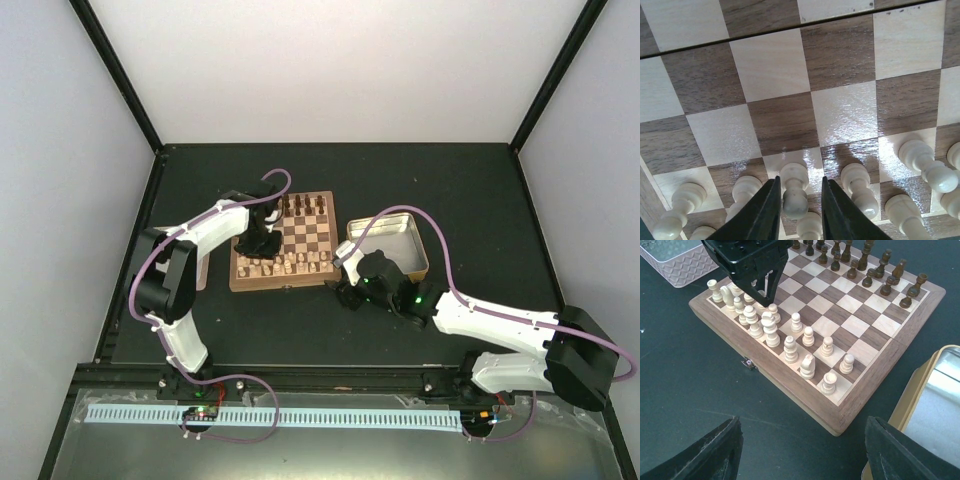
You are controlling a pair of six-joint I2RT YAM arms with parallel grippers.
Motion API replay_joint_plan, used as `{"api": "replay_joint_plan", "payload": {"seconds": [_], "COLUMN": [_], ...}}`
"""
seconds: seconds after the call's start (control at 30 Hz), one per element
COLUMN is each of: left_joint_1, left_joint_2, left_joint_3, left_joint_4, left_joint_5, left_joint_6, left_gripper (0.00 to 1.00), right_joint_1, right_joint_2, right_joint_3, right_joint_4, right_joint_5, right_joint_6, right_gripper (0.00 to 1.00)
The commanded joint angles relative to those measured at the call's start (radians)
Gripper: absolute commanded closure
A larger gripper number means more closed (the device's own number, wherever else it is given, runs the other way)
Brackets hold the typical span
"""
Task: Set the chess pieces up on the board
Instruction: Place the chess piece on the chessboard.
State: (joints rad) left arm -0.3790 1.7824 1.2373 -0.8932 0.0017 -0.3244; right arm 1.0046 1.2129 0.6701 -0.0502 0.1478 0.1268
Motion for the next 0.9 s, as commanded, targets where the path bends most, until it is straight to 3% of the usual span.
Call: {"api": "replay_joint_plan", "payload": {"seconds": [0.0,0.23,0.4,0.5,0.63,0.73,0.87], "left_joint_1": [0.003,0.003,0.003,0.003,0.003,0.003,0.002], "left_joint_2": [-0.004,-0.061,-0.275,-0.443,-0.72,-0.941,-1.232], "left_joint_3": [0.04,0.064,0.031,-0.028,-0.146,-0.263,-0.414], "left_joint_4": [-0.03,-0.041,0.002,0.06,0.166,0.268,0.381], "left_joint_5": [0.021,0.027,0.048,0.052,0.048,0.027,0.0], "left_joint_6": [0.003,-0.004,-0.011,-0.017,-0.006,0.015,0.026], "left_gripper": [0.73,0.66,0.6,0.56,0.43,0.32,0.13], "right_joint_1": [0.001,0.0,-0.006,-0.026,-0.05,-0.06,-0.07], "right_joint_2": [-0.009,-0.017,-0.058,-0.086,-0.164,-0.248,-0.363], "right_joint_3": [0.029,0.043,0.071,0.097,0.111,0.114,0.117], "right_joint_4": [0.008,-0.004,-0.088,-0.189,-0.31,-0.386,-0.455], "right_joint_5": [0.022,0.025,0.196,0.257,0.311,0.392,0.462], "right_joint_6": [0.014,0.088,0.266,0.335,0.368,0.399,0.4], "right_gripper": [0.32,0.31,0.3,0.31,0.28,0.14,0.05]}}
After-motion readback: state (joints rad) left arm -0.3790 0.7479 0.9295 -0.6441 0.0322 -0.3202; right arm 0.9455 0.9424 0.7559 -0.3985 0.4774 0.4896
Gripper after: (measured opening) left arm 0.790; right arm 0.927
